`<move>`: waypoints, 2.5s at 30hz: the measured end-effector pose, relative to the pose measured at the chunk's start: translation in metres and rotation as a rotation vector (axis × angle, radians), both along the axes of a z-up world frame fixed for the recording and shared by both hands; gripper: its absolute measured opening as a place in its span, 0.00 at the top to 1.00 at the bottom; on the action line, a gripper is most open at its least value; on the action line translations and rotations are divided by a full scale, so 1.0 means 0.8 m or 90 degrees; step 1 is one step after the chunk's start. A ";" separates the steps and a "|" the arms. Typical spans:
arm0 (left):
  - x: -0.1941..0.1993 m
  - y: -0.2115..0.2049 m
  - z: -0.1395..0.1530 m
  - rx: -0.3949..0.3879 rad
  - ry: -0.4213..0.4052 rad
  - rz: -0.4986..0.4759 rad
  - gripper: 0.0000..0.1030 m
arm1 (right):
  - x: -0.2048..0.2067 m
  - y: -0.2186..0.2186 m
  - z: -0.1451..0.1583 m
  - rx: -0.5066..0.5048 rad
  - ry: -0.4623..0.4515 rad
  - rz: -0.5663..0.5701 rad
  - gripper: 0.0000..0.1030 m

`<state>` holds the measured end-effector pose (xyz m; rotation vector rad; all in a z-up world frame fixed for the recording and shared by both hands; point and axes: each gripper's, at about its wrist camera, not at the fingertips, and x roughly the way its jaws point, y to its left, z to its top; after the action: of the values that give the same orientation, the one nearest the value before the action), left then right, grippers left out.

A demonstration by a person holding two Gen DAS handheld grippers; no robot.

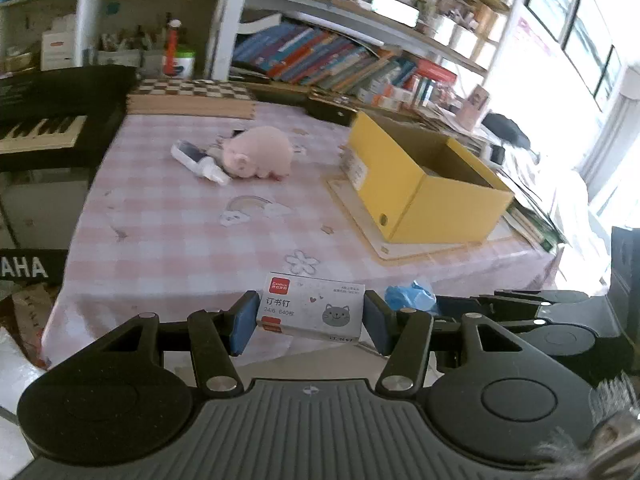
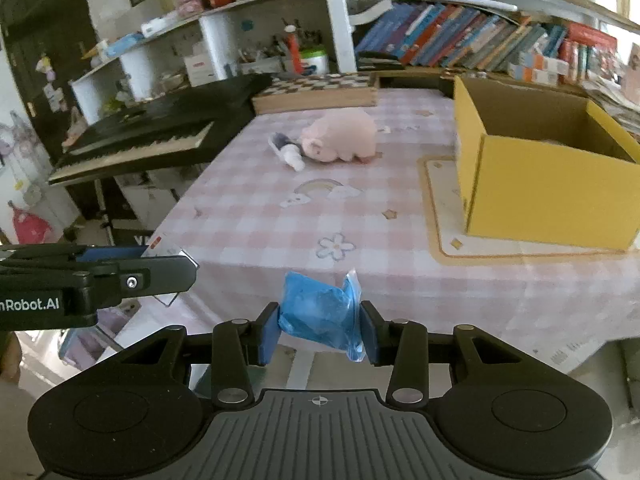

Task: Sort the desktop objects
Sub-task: 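Lift the sponge and card box and carry both toward the yellow box, then lower the sponge and card box into the yellow box and open both grippers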

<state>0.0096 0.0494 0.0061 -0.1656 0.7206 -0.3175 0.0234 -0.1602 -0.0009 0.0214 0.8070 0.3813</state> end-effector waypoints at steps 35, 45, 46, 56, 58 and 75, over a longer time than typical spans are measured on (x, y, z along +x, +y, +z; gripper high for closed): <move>0.069 -0.135 -0.010 -0.009 0.007 -0.193 0.48 | 0.006 -0.121 -0.002 -0.025 0.021 -0.176 0.60; 0.099 -0.176 -0.007 -0.007 0.006 -0.199 0.48 | 0.036 -0.160 0.001 -0.028 0.017 -0.184 0.60; 0.101 -0.180 -0.007 -0.006 0.005 -0.200 0.48 | 0.040 -0.164 0.001 -0.028 0.017 -0.184 0.60; 0.127 -0.225 0.002 0.003 -0.022 -0.209 0.48 | 0.072 -0.204 0.009 -0.028 -0.001 -0.177 0.60; 0.133 -0.235 0.006 0.006 -0.030 -0.208 0.48 | 0.079 -0.212 0.011 -0.026 -0.009 -0.173 0.60; 0.187 -0.304 0.055 0.033 -0.107 -0.179 0.48 | 0.159 -0.281 0.053 -0.001 -0.099 -0.106 0.60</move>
<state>0.1591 -0.1935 0.0501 0.0132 0.5851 -0.5726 0.1502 -0.3853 0.0417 0.0562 0.6460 0.2215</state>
